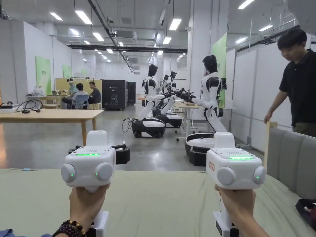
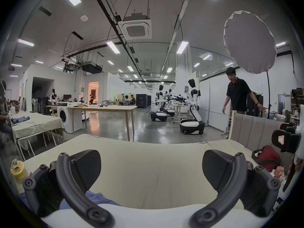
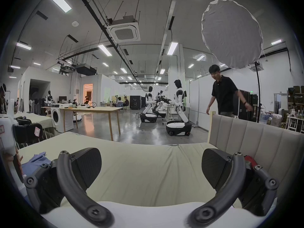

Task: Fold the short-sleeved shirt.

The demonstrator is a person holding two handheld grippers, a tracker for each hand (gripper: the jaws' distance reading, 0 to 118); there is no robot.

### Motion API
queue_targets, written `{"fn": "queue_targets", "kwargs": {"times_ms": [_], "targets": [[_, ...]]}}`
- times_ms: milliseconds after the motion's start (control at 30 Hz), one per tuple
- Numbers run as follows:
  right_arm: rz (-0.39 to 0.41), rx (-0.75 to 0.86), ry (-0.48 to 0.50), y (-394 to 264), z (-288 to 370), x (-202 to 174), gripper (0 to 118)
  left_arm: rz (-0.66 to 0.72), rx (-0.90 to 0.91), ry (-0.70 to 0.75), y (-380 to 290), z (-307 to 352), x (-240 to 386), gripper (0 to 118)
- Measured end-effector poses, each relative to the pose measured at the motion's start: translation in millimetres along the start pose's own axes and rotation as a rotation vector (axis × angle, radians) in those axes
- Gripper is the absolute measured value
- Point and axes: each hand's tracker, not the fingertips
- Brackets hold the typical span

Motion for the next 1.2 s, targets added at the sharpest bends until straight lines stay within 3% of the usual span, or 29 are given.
{"fn": "queue_targets", "kwargs": {"times_ms": [67, 100, 133, 167, 200, 233, 433, 500, 600, 833, 933, 1100, 1200], "targets": [[0.011, -0.001, -0.007, -0.6, 2.4, -1.1, 118, -0.007, 0.008, 0.006, 0.0, 3.0, 0.2, 117], [0.016, 0.001, -0.012, -1.0, 3.9, -1.9, 116, -0.015, 0.013, -0.003, -0.1, 4.9, 0.2, 110], [0.021, 0.017, -0.003, -1.6, 6.7, -2.2, 101, -0.031, 0.029, -0.027, -1.1, 7.5, 0.6, 91], [0.037, 0.029, -0.005, -1.8, 8.6, -3.7, 47, -0.06, 0.051, -0.035, -1.7, 9.9, 1.8, 29], [0.059, 0.016, -0.018, -1.1, 7.2, -5.6, 0, -0.095, 0.055, -0.012, -1.1, 9.6, 4.7, 0], [0.084, 0.019, -0.045, -2.0, 5.4, -9.1, 1, -0.137, -0.012, 0.056, -3.1, 8.2, 6.3, 0], [0.068, 0.015, -0.035, -5.9, 9.0, -11.0, 0, -0.114, 0.041, 0.007, -1.9, 8.2, 6.9, 0], [0.106, 0.03, -0.029, -5.3, 7.6, -21.8, 0, -0.13, 0.064, 0.026, -0.4, 15.0, -6.1, 0], [0.121, 0.03, 0.063, -5.3, 0.8, -68.4, 0, -0.099, 0.066, 0.083, -3.6, 32.8, -48.5, 0], [0.09, 0.05, 0.36, -9.5, 4.6, -236.9, 0, -0.17, 0.046, 0.345, -8.2, 92.2, -192.2, 0], [0.051, 0.039, 0.472, -7.2, 14.2, -285.0, 0, -0.18, 0.029, 0.411, -11.8, 114.9, -236.2, 0], [0.067, 0.058, 0.513, -4.0, 23.2, -312.2, 0, -0.118, -0.07, 0.409, -11.6, 121.5, -276.5, 0], [0.054, 0.064, 0.547, -7.3, 29.1, -305.0, 0, -0.176, -0.403, 0.274, -16.1, 86.6, -287.6, 0]]}}
